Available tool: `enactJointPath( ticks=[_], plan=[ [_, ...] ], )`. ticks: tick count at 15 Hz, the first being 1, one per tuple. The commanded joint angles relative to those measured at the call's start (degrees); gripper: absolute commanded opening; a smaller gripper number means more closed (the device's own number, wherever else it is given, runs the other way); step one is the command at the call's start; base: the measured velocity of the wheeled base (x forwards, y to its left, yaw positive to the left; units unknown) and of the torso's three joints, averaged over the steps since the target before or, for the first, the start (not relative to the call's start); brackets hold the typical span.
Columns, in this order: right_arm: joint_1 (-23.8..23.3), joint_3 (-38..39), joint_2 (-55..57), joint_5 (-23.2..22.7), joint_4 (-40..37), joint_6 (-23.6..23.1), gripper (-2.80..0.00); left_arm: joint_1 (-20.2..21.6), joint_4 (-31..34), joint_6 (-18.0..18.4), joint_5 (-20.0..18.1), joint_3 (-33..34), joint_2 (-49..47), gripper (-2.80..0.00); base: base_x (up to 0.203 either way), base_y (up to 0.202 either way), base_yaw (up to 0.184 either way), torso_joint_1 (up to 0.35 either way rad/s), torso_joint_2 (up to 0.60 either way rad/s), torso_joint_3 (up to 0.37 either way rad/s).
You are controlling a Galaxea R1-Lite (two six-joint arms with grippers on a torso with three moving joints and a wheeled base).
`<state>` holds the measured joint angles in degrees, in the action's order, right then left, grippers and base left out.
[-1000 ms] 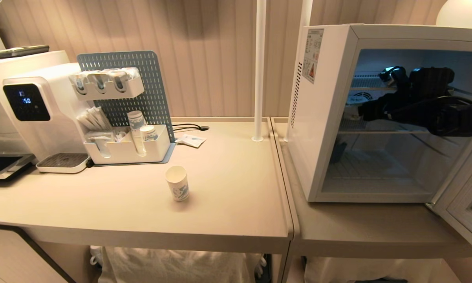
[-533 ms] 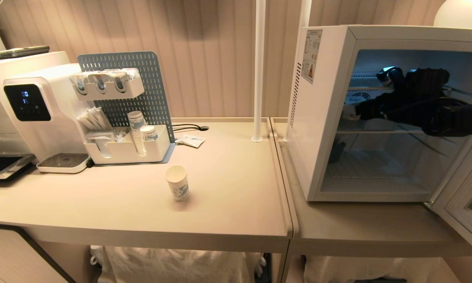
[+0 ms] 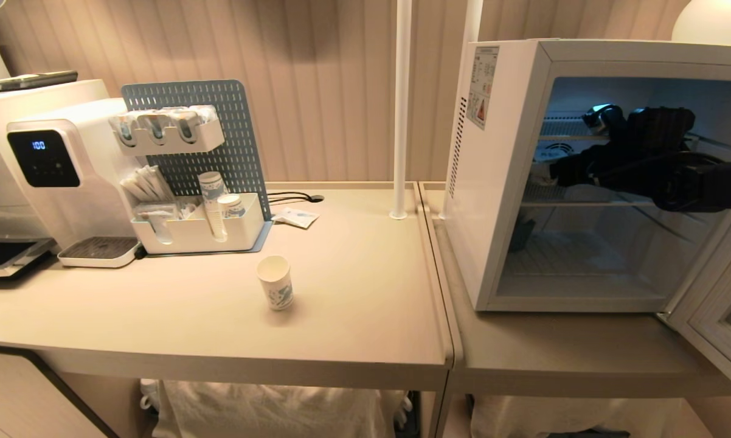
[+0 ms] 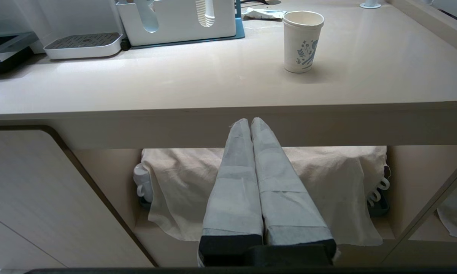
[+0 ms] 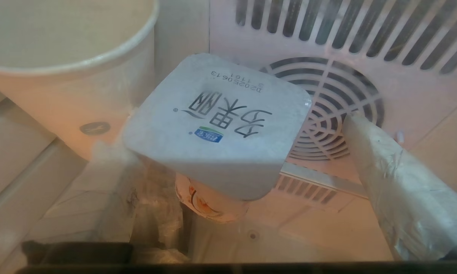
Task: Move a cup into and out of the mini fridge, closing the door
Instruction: Take the yoghurt out of the freezer
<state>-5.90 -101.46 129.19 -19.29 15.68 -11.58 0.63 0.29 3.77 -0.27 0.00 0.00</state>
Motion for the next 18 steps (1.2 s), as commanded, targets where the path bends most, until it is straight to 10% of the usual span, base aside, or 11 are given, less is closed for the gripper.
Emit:
enactJointPath(
  ticks=[1,4,5,18],
  plan=[
    [0.01,0.38,-0.16,-0.07,-0.12,-0.11,0.00,0.00,0.01,0.01,0.00,0.00,0.00,-2.80,0.000,0.000,0.000,0.000,0.00,0.000],
    [-0.02,1.73,-1.05,-0.19,-0.16,0.30,0.00,0.04,-0.03,0.01,0.00,0.00,0.00,-2.80,0.000,0.000,0.000,0.000,0.00,0.000],
    [-0.06,2.28,-1.16,-0.30,-0.29,0.21,-2.69,0.00,0.04,0.01,0.00,0.00,0.00,-2.80,0.000,0.000,0.000,0.000,0.00,0.000],
    [-0.08,6.09,-6.09,-0.14,-4.25,-0.45,-2.80,0.02,0.01,0.01,0.00,0.00,0.00,-2.80,0.000,0.000,0.000,0.000,0.00,0.000]
  ],
)
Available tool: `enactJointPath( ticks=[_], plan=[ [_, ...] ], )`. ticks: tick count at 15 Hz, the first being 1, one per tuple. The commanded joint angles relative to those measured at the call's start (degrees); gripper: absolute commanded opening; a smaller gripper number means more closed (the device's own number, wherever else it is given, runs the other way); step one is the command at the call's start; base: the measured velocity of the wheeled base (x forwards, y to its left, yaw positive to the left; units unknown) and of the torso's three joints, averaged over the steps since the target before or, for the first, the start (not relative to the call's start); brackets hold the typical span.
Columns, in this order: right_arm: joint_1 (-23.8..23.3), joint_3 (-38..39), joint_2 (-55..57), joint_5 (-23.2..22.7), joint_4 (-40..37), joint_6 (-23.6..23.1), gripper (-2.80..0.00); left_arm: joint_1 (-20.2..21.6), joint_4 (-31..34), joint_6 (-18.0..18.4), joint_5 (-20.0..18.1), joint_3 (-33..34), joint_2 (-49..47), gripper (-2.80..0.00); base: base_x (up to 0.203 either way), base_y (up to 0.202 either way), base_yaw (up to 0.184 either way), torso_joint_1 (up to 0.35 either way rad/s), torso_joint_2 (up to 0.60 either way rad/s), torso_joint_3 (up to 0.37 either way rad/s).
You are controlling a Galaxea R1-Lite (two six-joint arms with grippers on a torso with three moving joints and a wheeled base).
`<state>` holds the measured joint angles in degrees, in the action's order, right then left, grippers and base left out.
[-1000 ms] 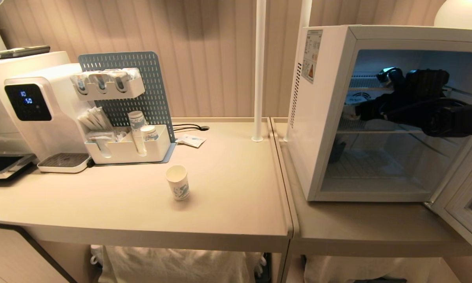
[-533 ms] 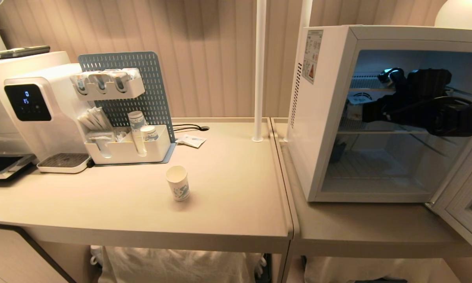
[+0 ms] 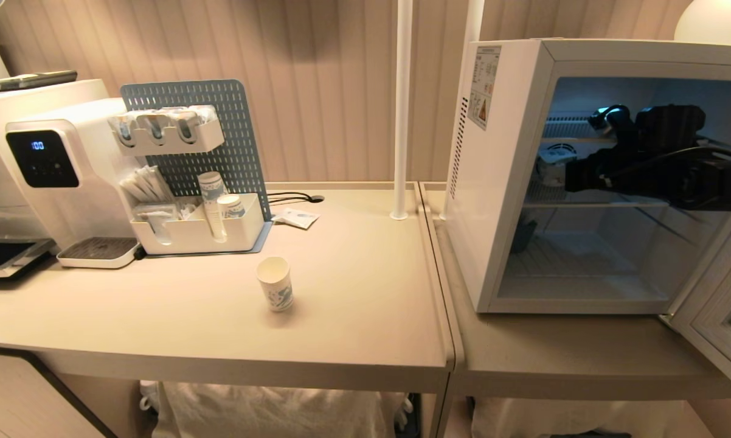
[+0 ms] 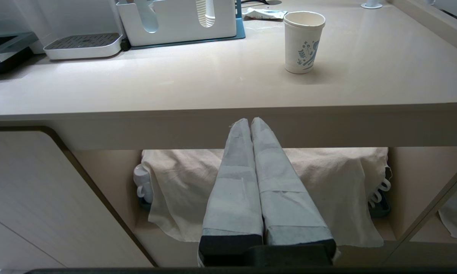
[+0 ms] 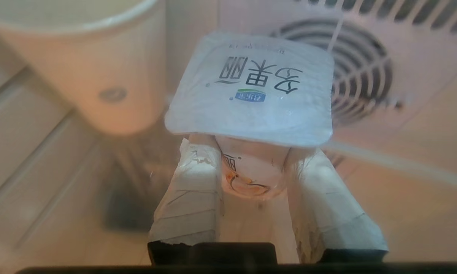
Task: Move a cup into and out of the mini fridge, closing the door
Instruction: Take the yoghurt out of the freezer
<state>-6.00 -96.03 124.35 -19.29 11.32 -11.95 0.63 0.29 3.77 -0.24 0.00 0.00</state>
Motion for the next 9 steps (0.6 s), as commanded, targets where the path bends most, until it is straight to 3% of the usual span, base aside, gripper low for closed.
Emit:
enactJointPath(
  ticks=[1,5,9],
  plan=[
    [0.02,0.74,-1.86,-0.10,-0.12,-0.09,-2.80,0.07,0.06,0.01,-0.02,0.00,0.00,-2.80,0.000,0.000,0.000,0.000,0.00,0.000],
    [-0.09,4.33,-6.09,0.21,-0.61,-0.04,-2.80,0.03,0.06,0.01,-0.02,0.00,0.00,-2.80,0.000,0.000,0.000,0.000,0.00,0.000],
    [-0.79,8.52,-13.73,0.30,-5.82,-0.08,-2.80,-0.01,0.03,0.01,-0.02,0.00,0.00,-2.80,0.000,0.000,0.000,0.000,0.00,0.000]
  ],
)
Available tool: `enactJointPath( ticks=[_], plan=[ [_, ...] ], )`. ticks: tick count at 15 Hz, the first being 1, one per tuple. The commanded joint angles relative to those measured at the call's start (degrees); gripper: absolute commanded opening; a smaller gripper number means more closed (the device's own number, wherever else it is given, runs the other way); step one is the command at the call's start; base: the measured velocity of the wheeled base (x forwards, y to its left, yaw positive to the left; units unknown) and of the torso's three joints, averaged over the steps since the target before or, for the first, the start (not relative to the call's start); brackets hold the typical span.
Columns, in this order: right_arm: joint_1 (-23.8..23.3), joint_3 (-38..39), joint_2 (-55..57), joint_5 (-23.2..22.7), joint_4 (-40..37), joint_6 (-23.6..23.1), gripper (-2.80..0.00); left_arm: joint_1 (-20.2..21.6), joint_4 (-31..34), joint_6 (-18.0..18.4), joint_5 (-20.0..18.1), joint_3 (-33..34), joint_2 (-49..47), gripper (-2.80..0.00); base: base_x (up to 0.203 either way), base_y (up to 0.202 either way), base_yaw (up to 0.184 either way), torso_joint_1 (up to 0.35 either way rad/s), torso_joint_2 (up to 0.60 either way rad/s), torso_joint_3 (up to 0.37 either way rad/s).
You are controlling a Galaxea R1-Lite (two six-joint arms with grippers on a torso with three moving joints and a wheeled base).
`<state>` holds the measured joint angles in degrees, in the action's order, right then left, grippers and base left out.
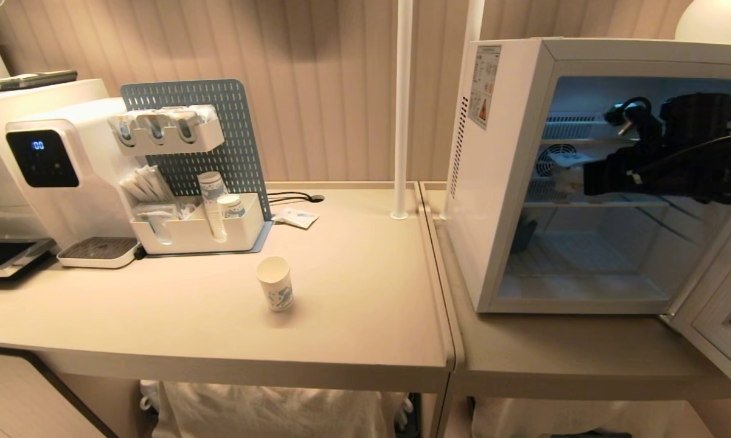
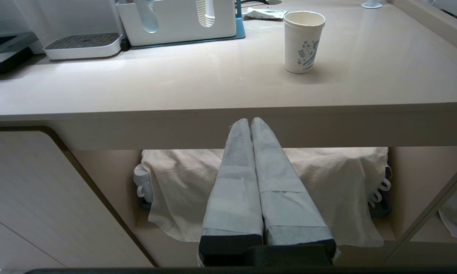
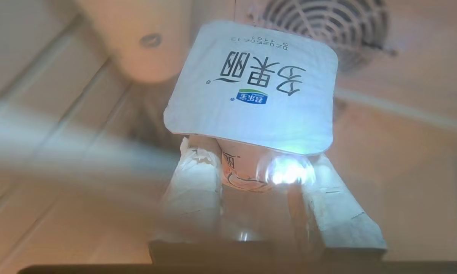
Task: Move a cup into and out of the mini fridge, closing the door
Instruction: Take the yoghurt out of the freezer
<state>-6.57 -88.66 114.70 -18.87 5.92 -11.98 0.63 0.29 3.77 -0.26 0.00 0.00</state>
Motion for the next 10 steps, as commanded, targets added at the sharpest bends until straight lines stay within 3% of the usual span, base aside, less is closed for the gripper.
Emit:
enactJointPath(
  ticks=[1,4,10],
  plan=[
    [-0.42,2.60,-6.75,-0.12,-2.50,-0.05,-2.80,-0.02,0.03,0.01,0.00,0.00,0.00,-2.80,0.000,0.000,0.000,0.000,0.00,0.000],
    [-0.86,8.08,-15.04,-0.08,-8.36,-0.20,-2.80,0.07,-0.02,0.01,0.00,0.00,0.00,-2.80,0.000,0.000,0.000,0.000,0.00,0.000],
    [-1.40,22.99,-31.57,1.56,-10.35,-0.88,-2.80,0.07,-0.03,0.01,0.00,0.00,0.00,-2.80,0.000,0.000,0.000,0.000,0.00,0.000]
  ],
)
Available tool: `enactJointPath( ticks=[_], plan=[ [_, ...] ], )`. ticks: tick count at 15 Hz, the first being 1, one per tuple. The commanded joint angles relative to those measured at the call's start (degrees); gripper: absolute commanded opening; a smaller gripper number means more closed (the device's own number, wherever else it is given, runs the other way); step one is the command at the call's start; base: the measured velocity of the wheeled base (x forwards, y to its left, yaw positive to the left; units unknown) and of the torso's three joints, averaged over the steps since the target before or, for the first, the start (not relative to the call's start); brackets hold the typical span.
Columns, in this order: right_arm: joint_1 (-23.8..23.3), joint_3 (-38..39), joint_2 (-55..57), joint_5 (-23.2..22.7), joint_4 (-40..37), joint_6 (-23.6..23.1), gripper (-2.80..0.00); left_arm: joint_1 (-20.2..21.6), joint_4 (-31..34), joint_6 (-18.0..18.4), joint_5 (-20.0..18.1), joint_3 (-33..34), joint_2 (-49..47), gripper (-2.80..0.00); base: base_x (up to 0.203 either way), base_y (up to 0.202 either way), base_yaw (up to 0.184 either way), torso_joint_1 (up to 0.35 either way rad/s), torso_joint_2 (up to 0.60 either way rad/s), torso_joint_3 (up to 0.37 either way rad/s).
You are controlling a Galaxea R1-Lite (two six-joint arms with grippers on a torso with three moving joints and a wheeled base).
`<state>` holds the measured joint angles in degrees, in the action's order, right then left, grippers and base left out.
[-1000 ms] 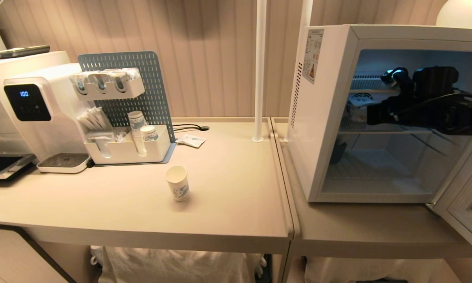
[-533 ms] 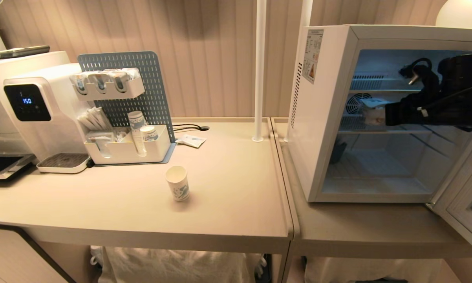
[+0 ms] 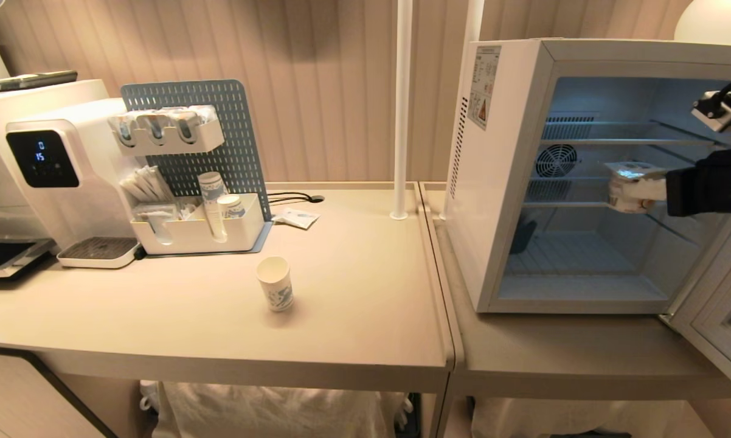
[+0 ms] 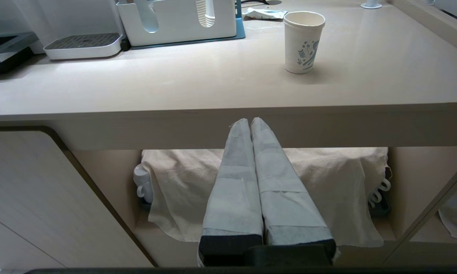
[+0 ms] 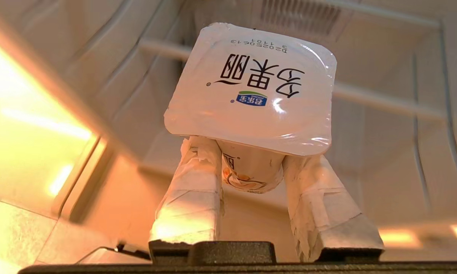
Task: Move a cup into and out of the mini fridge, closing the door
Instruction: Take the yoghurt out of the freezer, then place the yoghurt on the table
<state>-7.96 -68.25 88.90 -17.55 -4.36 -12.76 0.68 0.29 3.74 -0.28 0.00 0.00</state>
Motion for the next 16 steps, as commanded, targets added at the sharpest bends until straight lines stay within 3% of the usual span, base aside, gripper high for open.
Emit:
enactJointPath(
  ticks=[1,4,9,16],
  plan=[
    [0.13,4.97,-8.94,2.25,-0.87,-0.27,-2.80,0.02,0.04,0.04,0.02,0.00,0.00,-2.80,0.000,0.000,0.000,0.000,0.00,0.000],
    [0.68,10.98,-17.80,7.24,-4.27,-2.09,-2.80,-0.01,0.03,0.04,0.02,0.00,0.00,-2.80,0.000,0.000,0.000,0.000,0.00,0.000],
    [3.71,20.61,-35.45,10.98,-10.55,-3.13,-2.80,-0.06,0.00,0.04,0.02,0.00,0.00,-2.80,0.000,0.000,0.000,0.000,0.00,0.000],
    [7.44,46.04,-63.97,16.36,-11.91,1.69,-2.80,0.02,-0.03,0.04,0.02,0.00,0.00,-2.80,0.000,0.000,0.000,0.000,0.00,0.000]
  ],
)
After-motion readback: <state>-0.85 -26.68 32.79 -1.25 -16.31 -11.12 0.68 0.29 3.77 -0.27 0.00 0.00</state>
